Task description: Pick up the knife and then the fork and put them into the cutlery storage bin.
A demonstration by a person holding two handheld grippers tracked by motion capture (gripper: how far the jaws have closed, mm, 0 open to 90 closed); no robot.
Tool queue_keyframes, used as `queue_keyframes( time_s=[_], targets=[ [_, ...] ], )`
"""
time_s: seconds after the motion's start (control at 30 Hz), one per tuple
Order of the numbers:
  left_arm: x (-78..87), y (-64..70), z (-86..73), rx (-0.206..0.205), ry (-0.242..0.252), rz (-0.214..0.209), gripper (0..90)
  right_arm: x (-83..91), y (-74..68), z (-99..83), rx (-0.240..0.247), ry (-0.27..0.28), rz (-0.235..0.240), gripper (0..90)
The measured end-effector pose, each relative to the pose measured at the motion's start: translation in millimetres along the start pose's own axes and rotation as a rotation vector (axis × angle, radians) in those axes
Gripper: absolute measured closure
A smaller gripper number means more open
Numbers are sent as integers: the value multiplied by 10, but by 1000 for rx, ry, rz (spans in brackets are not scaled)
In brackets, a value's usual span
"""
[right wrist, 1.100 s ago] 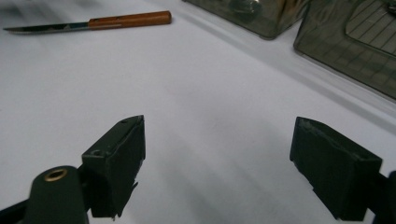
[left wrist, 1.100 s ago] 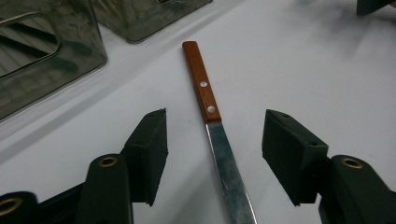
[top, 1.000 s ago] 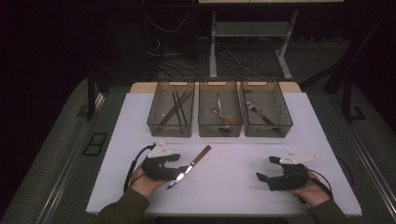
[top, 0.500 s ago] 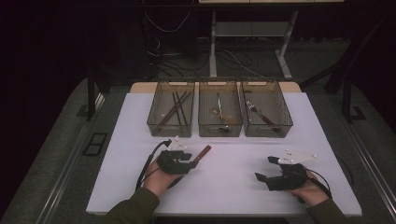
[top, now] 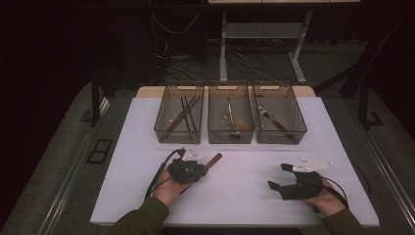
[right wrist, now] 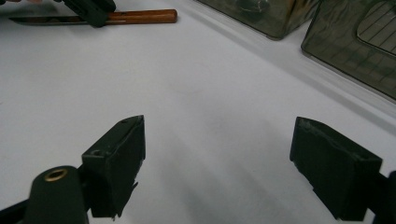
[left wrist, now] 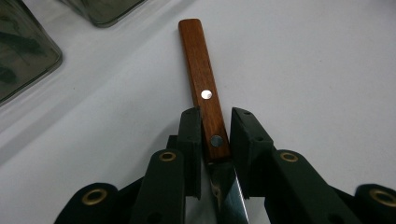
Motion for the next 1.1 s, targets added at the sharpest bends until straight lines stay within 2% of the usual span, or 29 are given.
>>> queue_keyframes(
  time_s=[0.1, 0.27, 0.47, 0.53, 0.7, 0.83, 0.9, 1.0, 1.1],
  targets=[
    [-3, 3, 8, -28, -8, -1, 760, -2, -9, -1, 4, -1, 8, 183],
    [-6, -15, 11, -33, -4, -26, 769, -16, -17, -8, 25, -11, 22, 183],
    [2, -29, 20, -47, -6, -54, 770, -30, -3, -26, 11, -23, 45, 158],
    [21, -25, 30, -54, -4, -61, 772, -30, -7, -20, 11, -29, 67, 158],
    [82, 0, 69, -53, 23, -103, 772, -16, -42, 20, 20, -31, 111, 158],
    [115, 44, 99, -72, 23, -142, 772, -1, -82, 49, 49, -49, 137, 155],
    [126, 88, 121, -83, 24, -172, 772, 4, -103, 78, 61, -48, 179, 147],
    [146, 183, 167, -125, 24, -227, 772, -4, -127, 121, 51, -77, 273, 147],
    [149, 295, 211, -169, 19, -274, 771, -28, -167, 166, 87, -99, 302, 148]
  ],
)
Point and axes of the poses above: each handheld gripper's, and its own axes: x roughly backward along the jaws, z roughly out of its top, y roughly to its right, the point moved 5 cm from there along -x, roughly forward along the jaws, and after that the axes turned 1 degree about y, right-handed, at the moved point
